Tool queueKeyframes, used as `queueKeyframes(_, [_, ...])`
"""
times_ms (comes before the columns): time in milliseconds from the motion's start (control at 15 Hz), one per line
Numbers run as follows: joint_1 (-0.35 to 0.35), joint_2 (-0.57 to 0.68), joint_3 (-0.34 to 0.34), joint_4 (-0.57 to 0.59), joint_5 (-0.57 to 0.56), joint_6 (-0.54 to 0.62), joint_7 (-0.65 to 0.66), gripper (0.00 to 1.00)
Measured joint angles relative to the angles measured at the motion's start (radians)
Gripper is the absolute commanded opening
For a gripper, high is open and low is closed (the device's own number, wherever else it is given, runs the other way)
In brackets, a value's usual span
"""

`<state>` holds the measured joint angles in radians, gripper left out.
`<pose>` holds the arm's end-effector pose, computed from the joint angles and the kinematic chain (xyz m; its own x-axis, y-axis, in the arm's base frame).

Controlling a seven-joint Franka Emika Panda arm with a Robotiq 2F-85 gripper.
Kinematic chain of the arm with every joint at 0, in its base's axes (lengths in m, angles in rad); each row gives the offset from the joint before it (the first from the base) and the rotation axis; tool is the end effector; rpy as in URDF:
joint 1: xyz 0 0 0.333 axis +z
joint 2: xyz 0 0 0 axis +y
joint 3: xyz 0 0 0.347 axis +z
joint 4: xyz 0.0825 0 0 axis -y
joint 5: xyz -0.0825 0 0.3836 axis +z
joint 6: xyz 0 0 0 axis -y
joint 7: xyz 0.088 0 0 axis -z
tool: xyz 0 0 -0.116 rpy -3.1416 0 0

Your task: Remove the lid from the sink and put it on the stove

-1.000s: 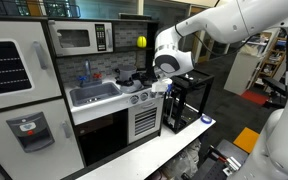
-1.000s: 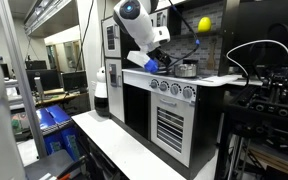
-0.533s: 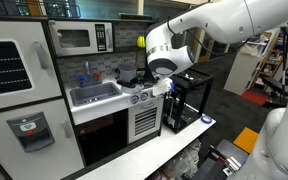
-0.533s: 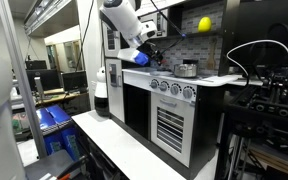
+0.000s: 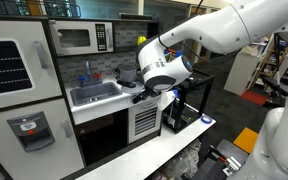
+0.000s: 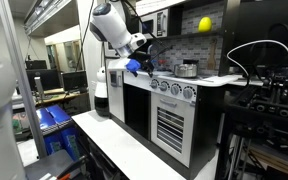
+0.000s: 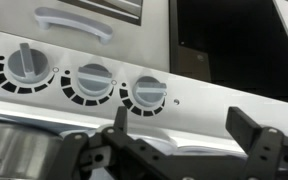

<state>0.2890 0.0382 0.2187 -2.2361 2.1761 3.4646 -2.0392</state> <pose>0.4502 0.1367 0.3857 0.7258 0.2193 0.6520 0.2123 -0.9730 0.0910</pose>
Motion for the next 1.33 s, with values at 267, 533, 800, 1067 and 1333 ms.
queueKeyframes(267, [-0.011,-0.002,-0.032,-0.009,0.090,0.001,-0.225,1.00])
queueKeyframes(533, [-0.016,-0.002,-0.030,-0.029,0.247,-0.002,-0.525,1.00])
queueKeyframes(800, [0.002,0.001,0.051,-0.087,0.236,-0.003,-0.563,1.00])
queueKeyframes(1067, [0.015,0.008,0.133,-0.149,0.156,-0.004,-0.558,1.00])
queueKeyframes(1333, [0.010,0.008,0.123,-0.200,0.108,-0.004,-0.558,1.00])
